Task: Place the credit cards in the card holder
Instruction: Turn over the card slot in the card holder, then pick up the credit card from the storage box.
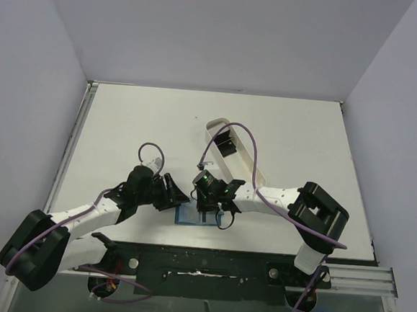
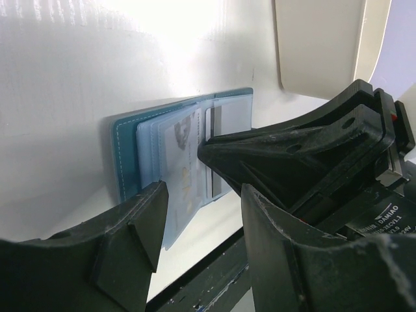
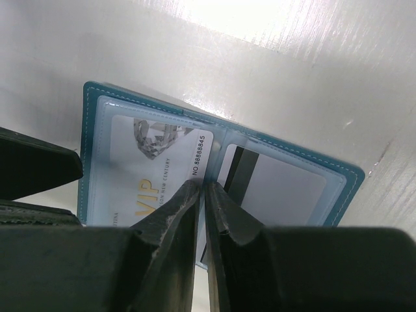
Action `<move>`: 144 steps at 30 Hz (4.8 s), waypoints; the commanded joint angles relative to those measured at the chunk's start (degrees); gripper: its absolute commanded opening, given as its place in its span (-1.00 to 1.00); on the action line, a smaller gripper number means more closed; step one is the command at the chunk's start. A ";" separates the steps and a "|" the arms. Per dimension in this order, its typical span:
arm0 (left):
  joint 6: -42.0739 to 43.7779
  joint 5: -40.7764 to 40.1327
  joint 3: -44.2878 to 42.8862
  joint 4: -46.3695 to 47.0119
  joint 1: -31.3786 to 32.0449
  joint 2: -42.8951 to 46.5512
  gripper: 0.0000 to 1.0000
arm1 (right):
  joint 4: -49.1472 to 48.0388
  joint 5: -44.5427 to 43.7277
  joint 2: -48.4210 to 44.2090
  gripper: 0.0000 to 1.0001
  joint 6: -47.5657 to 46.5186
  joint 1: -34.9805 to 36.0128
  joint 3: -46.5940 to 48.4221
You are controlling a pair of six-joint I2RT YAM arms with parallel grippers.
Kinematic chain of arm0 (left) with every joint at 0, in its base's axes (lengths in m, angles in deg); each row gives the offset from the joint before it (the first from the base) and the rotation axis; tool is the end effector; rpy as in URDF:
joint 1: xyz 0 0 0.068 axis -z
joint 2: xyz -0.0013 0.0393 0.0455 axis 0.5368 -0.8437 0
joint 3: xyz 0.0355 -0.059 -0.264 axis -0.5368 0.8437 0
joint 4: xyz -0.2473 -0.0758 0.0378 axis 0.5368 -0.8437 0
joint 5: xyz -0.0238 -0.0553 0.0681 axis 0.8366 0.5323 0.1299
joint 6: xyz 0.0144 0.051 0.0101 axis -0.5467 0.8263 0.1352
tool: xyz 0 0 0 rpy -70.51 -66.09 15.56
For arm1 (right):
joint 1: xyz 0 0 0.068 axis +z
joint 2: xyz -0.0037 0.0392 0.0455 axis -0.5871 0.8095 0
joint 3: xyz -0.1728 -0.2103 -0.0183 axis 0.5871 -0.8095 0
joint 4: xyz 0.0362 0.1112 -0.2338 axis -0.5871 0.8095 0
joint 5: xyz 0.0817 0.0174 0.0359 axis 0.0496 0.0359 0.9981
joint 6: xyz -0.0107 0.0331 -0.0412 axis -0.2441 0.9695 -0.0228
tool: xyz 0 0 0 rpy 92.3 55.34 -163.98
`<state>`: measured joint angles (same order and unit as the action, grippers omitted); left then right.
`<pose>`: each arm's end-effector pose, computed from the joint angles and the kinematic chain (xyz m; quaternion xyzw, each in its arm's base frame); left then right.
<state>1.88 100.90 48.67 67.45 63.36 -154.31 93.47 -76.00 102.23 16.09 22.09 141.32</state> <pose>0.1715 -0.1160 0.1536 -0.1379 0.8792 -0.4068 0.2062 0.1825 0.2833 0.1604 -0.0694 0.9564 0.1797 0.2194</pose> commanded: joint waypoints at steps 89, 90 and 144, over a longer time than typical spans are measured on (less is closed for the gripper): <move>-1.06 6.60 -7.35 19.21 8.11 -16.10 -0.23 | 4.17 -14.66 -27.42 -0.09 -21.73 -11.41 2.22; -1.14 6.57 -7.14 19.89 8.24 -16.27 -0.23 | 3.97 -14.35 -26.81 -0.06 -22.58 -12.14 2.66; 32.16 -27.68 -29.45 -37.43 6.01 14.22 0.48 | -4.38 -9.54 15.46 -0.38 29.21 -28.98 25.52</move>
<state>33.48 74.39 19.44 29.05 69.74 -141.56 91.28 -84.84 116.41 44.09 -7.00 164.14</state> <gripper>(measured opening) 0.730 0.315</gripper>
